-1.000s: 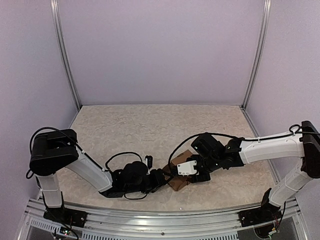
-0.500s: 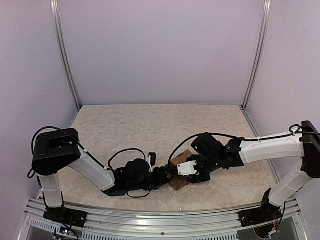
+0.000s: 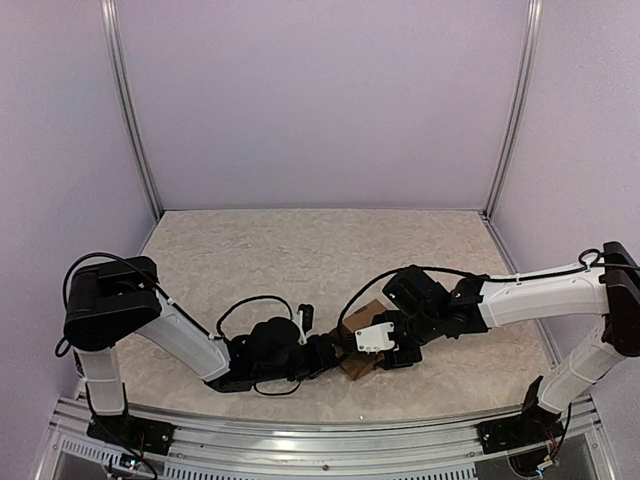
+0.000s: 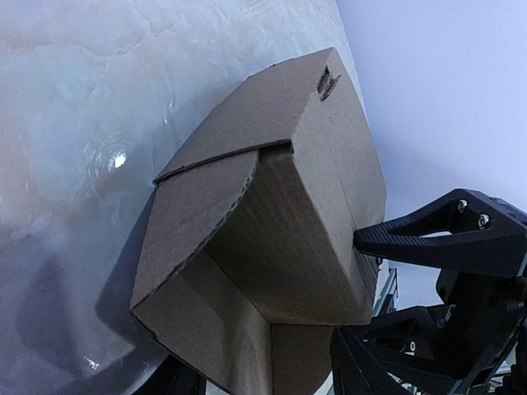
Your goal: Fold the paper box
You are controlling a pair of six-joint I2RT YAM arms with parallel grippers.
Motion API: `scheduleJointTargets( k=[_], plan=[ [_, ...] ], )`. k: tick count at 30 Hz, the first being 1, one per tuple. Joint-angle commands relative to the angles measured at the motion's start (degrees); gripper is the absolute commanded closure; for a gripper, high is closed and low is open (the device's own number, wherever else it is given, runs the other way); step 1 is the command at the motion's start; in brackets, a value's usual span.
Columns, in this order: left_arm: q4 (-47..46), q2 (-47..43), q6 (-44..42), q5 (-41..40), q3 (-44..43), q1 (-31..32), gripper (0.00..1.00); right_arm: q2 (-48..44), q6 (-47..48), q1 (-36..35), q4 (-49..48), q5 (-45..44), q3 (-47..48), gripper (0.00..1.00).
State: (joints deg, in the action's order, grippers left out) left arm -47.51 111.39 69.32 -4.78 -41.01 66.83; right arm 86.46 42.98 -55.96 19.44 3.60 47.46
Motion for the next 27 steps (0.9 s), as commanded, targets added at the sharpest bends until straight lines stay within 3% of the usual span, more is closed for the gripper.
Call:
scheduleJointTargets(
  k=[1,15,27],
  plan=[
    [-4.0,-1.1,-3.6,1.9,-3.6,0.7,0.5,4.1,0.2,-0.7,9.3,7.0,-3.7,0.37],
    [-1.7,-1.1,-4.1,1.0,-4.5,1.3,0.51,1.5,-1.9,2.2,9.7,10.1,-2.0,0.38],
    [0.4,-1.0,-2.6,2.2,-5.1,0.3,0.5,-9.5,-2.1,8.1,16.3,13.3,3.1,0.35]
  ],
)
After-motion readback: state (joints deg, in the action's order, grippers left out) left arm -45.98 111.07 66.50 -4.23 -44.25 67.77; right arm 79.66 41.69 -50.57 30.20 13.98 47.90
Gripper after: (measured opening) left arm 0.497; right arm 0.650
